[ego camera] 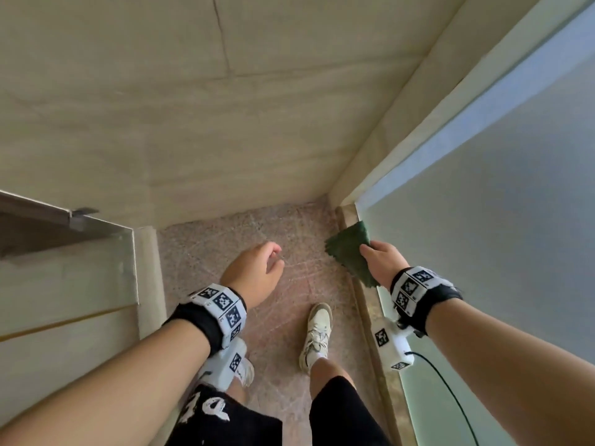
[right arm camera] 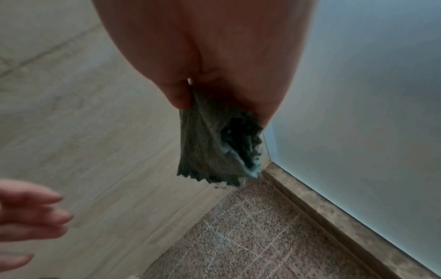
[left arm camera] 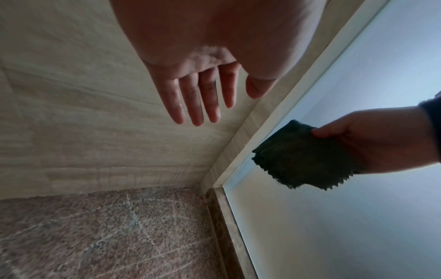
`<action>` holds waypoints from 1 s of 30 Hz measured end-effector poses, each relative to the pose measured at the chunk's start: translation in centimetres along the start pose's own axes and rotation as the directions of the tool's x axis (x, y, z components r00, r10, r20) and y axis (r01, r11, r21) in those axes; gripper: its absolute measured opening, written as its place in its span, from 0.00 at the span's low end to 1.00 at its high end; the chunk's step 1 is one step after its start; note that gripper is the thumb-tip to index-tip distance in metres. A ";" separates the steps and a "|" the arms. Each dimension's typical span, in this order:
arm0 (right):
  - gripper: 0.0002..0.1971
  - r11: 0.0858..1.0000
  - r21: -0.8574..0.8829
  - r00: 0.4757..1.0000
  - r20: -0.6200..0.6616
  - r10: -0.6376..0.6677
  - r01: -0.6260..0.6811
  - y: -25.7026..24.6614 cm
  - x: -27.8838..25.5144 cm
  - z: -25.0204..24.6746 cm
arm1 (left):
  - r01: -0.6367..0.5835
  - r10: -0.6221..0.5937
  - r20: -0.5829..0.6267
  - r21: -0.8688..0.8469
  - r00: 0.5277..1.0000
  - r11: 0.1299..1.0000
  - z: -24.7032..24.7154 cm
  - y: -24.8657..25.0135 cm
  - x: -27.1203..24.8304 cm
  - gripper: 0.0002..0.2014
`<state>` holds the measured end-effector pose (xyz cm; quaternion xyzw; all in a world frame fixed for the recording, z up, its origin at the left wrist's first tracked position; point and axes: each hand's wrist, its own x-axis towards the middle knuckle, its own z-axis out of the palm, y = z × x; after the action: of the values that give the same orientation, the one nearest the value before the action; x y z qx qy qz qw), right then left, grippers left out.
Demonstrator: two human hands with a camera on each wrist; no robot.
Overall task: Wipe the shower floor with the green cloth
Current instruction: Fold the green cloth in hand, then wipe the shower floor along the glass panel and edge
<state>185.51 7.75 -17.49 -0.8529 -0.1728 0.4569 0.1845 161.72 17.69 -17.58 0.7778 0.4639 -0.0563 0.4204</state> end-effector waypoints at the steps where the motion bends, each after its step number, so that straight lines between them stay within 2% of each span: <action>1: 0.11 1.000 0.006 1.000 -0.002 0.005 -0.005 0.8 1.5 0.7 | -0.006 0.005 0.030 0.027 1.000 1.000 1.3 -0.8 0.9 0.15; 3: 0.10 1.000 -0.015 1.000 -0.024 0.002 -0.002 2.0 4.5 2.6 | -0.017 0.014 0.048 0.065 0.999 0.998 4.1 -3.0 2.8 0.19; 7: 0.11 0.990 -0.122 0.992 -0.103 -0.077 0.065 4.9 12.5 8.2 | -0.039 0.040 -0.004 0.141 0.999 0.989 10.3 -9.3 8.0 0.23; 10: 0.09 0.959 -0.235 0.968 -0.155 -0.199 0.159 6.8 19.4 13.2 | -0.048 0.050 -0.008 0.186 0.999 0.981 15.5 -14.5 13.5 0.24; 12: 0.13 0.927 -0.298 0.939 -0.183 -0.290 0.228 8.0 24.1 16.8 | -0.055 0.060 -0.018 0.213 0.998 0.975 18.8 -17.9 17.5 0.25; 14: 0.19 0.880 -0.368 0.918 -0.139 -0.371 0.300 9.4 29.1 21.2 | -0.043 0.056 -0.048 0.243 0.997 0.969 22.0 -21.5 21.5 0.25; 15: 0.22 0.845 -0.422 0.918 -0.068 -0.391 0.329 10.2 31.5 23.8 | -0.031 0.047 -0.057 0.249 0.997 0.968 23.5 -23.2 23.5 0.26; 18: 0.26 0.734 -0.589 0.938 0.148 -0.313 0.338 14.1 37.9 31.6 | -0.028 0.043 -0.049 0.282 0.998 0.959 28.1 -28.0 28.6 0.26; 20: 0.26 0.738 -0.605 0.954 0.159 -0.255 0.298 16.7 41.4 34.7 | -0.060 0.064 0.000 0.356 0.998 0.932 30.9 -30.7 31.2 0.26; 23: 0.30 0.726 -0.609 0.945 0.150 -0.292 0.321 18.6 45.0 36.1 | -0.037 0.011 0.063 0.427 0.998 0.904 34.2 -33.6 33.1 0.33; 26: 0.31 0.687 -0.613 0.907 0.130 -0.400 0.391 18.4 46.7 35.8 | 0.092 -0.110 0.020 0.417 0.994 0.904 35.2 -35.4 33.1 0.41; 30: 0.33 0.546 -0.701 0.844 0.149 -0.516 0.458 16.7 49.3 35.4 | 0.215 -0.204 -0.071 0.411 0.976 0.886 33.9 -37.8 33.3 0.47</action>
<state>183.50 21.54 -78.91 -0.7898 -0.5583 0.2514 -0.0352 161.66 24.39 -77.97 0.7955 0.5276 -0.1890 0.2304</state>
